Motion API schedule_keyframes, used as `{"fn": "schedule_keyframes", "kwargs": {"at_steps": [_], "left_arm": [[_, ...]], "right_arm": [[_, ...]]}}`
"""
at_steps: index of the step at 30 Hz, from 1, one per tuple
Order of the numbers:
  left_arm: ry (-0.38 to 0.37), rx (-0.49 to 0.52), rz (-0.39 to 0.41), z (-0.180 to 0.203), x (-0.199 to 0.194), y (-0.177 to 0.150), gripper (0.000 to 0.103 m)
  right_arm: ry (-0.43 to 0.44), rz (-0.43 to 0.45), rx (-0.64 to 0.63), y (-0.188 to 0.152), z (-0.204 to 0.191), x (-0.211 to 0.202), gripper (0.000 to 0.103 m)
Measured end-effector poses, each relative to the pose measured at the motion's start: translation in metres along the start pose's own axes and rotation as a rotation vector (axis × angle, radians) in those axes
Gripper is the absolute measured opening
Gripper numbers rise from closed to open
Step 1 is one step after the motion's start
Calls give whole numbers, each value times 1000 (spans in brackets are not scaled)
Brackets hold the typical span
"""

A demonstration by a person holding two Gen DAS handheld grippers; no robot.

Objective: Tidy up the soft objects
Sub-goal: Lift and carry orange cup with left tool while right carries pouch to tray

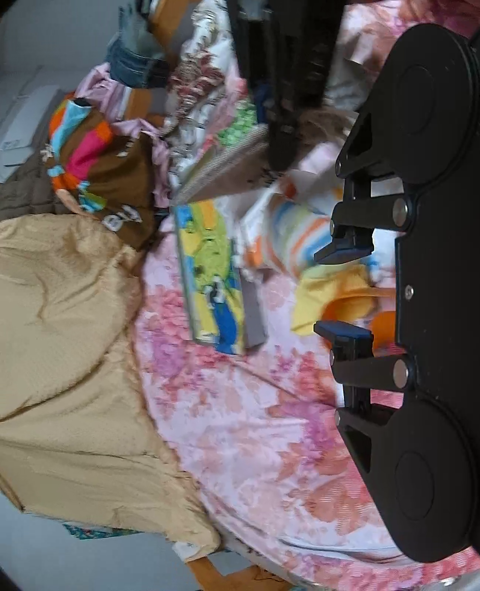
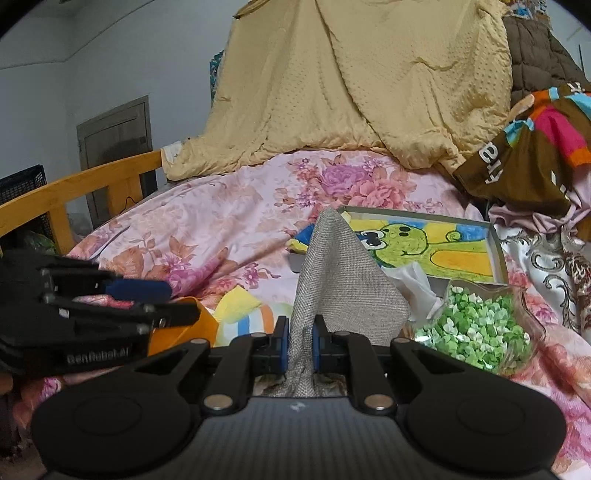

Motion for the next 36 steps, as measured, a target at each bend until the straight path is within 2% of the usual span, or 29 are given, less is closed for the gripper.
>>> {"fn": "schedule_keyframes", "kwargs": {"at_steps": [4,6,8,10,13,16,18,19,20,26,28,36], "left_arm": [[30,5,-40,-4,11,-12,41],[75,-4,-46,-11,13,-16,53],[106,-46,-54,-20,15,-19,71],[118,-78,-74,-26,18,-24,75],[70,-99,-115,-26,25,-28,74],[23,-97,-134,-21,31,-28,69],[5,-87,-154,-16,34,-31,59],[0,-86,-168,-16,37,-32,49],[-2,-89,-178,-16,38,-33,42],[-27,-122,-189,-17,39,-30,12],[-27,-119,-181,-16,37,-28,9],[-54,-159,-68,-16,15,8,9]], "right_arm": [[4,-3,0,-1,0,1,14],[5,-8,-4,-2,-1,1,14],[8,-11,-5,-3,-2,2,14],[10,-14,-8,-3,-3,4,14],[9,-20,-13,-3,-4,6,14],[9,-21,-12,-4,-3,7,14],[9,-20,-14,-4,-4,7,14],[10,-19,-15,-3,-4,7,14],[12,-18,-17,-3,-4,7,14],[15,-8,-18,-1,-5,7,14],[15,-3,-17,0,-4,7,14],[35,35,13,10,0,3,14]]}}
Point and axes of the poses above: each gripper's, at about its wrist camera, not at the fingertips, and x roughly the way its jaws point, z to its right, y to its top, the point moved 10 cm from there along x, roughly the way its jaws point, and after that the axes turned 11 degrees about -z, right-handed, at the moved point
